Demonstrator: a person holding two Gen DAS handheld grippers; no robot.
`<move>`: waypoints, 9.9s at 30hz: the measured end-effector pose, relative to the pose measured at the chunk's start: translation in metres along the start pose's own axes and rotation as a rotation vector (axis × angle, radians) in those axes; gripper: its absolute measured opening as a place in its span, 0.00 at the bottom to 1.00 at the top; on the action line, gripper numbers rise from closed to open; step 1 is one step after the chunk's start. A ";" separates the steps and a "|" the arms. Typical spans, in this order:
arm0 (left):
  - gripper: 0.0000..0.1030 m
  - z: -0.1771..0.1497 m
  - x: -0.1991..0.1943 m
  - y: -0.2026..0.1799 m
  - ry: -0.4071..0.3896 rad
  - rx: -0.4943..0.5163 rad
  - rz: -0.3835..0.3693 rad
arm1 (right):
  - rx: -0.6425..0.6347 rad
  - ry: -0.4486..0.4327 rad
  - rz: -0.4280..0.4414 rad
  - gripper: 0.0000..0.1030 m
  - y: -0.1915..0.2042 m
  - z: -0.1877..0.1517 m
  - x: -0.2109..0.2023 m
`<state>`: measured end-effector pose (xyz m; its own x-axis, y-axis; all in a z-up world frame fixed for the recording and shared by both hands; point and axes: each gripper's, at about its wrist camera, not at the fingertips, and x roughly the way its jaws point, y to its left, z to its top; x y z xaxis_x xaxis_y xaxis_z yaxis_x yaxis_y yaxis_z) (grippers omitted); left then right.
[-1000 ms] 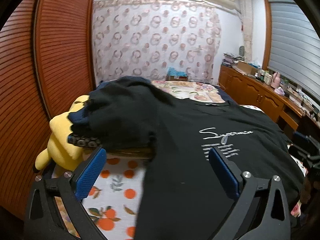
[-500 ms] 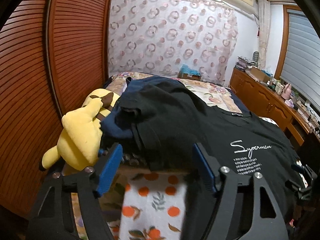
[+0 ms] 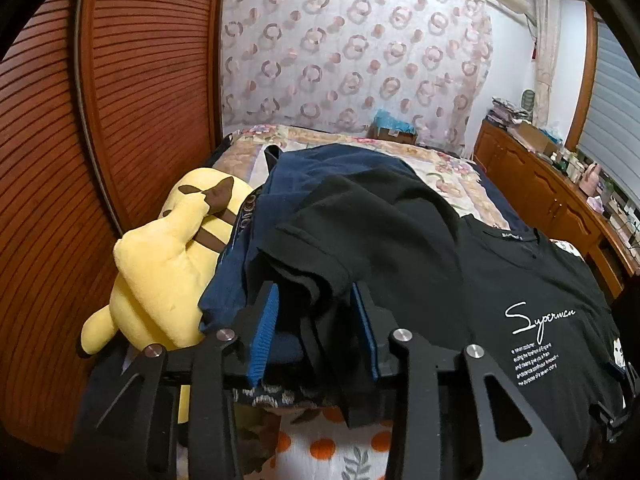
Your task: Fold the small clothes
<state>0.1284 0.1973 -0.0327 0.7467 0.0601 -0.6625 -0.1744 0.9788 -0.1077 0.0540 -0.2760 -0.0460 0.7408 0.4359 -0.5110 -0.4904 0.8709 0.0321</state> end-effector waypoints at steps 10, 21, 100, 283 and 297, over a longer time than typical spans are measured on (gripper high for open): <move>0.03 0.021 -0.015 -0.009 -0.072 0.054 -0.020 | 0.006 -0.001 0.006 0.91 -0.004 0.002 0.000; 0.03 0.044 -0.047 -0.085 -0.125 0.185 -0.141 | 0.024 0.003 0.011 0.91 -0.009 0.001 0.001; 1.00 -0.097 0.041 -0.134 0.216 0.277 -0.128 | -0.152 0.308 0.145 0.60 0.006 0.121 0.233; 1.00 -0.111 -0.053 -0.201 -0.094 0.251 -0.302 | -0.030 0.219 -0.023 0.46 0.084 0.109 0.024; 1.00 -0.109 -0.045 -0.190 -0.079 0.237 -0.279 | -0.127 0.304 0.047 0.03 0.100 0.108 0.052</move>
<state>0.0580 -0.0129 -0.0638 0.7936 -0.2094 -0.5713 0.1894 0.9773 -0.0951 0.0925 -0.1416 0.0233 0.5544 0.3708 -0.7451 -0.5884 0.8077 -0.0358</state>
